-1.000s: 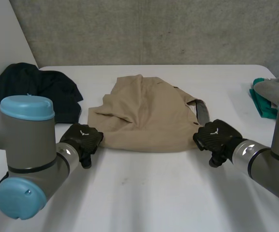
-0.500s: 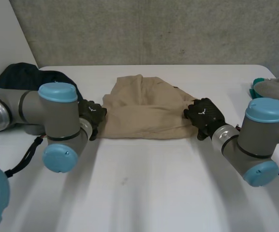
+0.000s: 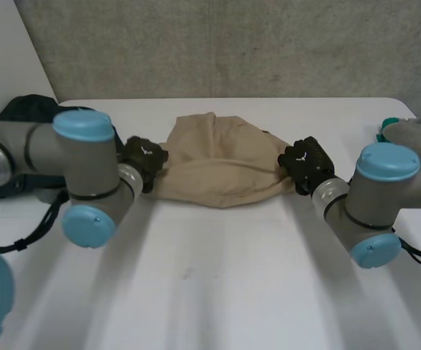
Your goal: Fold the laundry.
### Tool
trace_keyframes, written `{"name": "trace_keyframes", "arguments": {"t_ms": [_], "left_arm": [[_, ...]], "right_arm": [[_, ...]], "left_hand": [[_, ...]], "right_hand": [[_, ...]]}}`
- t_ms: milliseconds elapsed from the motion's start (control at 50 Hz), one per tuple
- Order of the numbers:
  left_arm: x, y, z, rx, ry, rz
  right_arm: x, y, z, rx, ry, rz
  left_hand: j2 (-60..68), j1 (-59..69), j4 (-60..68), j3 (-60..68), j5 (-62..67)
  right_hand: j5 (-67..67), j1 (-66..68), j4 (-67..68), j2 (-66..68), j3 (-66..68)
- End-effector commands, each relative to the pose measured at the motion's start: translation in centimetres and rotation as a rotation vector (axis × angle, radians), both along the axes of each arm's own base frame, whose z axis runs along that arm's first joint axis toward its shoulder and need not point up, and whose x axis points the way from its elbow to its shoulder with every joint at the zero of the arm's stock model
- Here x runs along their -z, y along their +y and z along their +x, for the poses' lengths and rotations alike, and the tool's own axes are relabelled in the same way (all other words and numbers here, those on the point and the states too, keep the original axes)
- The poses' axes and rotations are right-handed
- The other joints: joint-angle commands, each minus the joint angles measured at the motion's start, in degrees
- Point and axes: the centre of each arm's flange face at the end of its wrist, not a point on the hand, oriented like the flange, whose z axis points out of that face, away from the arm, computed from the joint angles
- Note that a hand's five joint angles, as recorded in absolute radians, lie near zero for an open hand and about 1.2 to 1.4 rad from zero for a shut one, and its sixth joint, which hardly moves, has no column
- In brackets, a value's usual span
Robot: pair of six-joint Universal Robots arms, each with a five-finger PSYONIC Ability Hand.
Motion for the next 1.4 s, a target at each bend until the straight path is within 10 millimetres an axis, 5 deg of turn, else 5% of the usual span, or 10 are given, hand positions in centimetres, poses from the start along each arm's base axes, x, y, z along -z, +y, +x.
{"name": "trace_keyframes", "arguments": {"t_ms": [20,260,380,560,660,740,900,960,1120,1400], "left_arm": [[-6.7,1.4,1.3,0.024,0.136,-0.015],[-23.5,8.8,5.2,0.081,0.369,-0.193],[-22.9,9.3,5.6,0.047,0.333,-0.119],[-14.0,5.3,3.3,0.021,0.191,0.107],[-12.4,1.8,1.8,0.014,0.192,0.055],[-16.9,-0.6,0.8,0.027,0.312,-0.170],[-32.9,-0.1,2.3,0.106,0.754,-0.839],[-34.0,0.5,2.5,0.134,0.767,-0.881],[-27.9,-1.2,3.4,0.051,0.662,-0.641],[-5.8,0.1,2.4,0.008,0.412,-0.114]], "right_arm": [[-3.7,0.9,-0.5,0.004,0.010,0.036],[-23.1,3.9,-3.8,0.088,-0.172,-0.182],[-23.1,4.3,-4.6,0.109,-0.163,-0.075],[-15.2,3.6,-3.0,0.079,-0.016,0.155],[-12.6,1.1,-1.5,0.089,-0.034,0.115],[-15.3,-1.9,0.3,0.125,-0.173,-0.133],[-28.3,-2.8,1.0,0.076,-0.634,-0.790],[-28.9,-2.4,1.5,0.060,-0.655,-0.822],[-25.6,-3.3,2.3,0.023,-0.590,-0.701],[-4.9,-2.0,2.7,-0.035,-0.277,-0.182]], "left_hand": [[11.54,14.45,11.60,12.13,13.40],[11.54,14.45,11.60,12.13,13.40],[11.54,14.45,11.60,12.13,13.40],[11.54,14.45,11.60,12.13,13.40],[11.54,14.45,11.60,12.13,13.40],[11.54,14.45,11.60,12.13,13.40],[11.54,14.45,11.60,12.13,13.40],[11.54,14.45,11.60,12.13,13.40],[11.54,14.45,11.60,12.13,13.40],[11.54,14.45,11.60,12.13,13.40]], "right_hand": [[13.03,17.16,11.58,13.31,12.83],[13.03,17.16,11.58,13.31,12.83],[13.03,17.16,11.58,13.31,12.83],[13.03,17.16,11.58,13.31,12.83],[13.03,17.16,11.58,13.31,12.83],[13.03,17.16,11.58,13.31,12.83],[13.03,17.16,11.58,13.31,12.83],[13.03,17.16,11.58,13.31,12.83],[13.03,17.16,11.58,13.31,12.83],[13.03,17.16,11.58,13.31,12.83]]}}
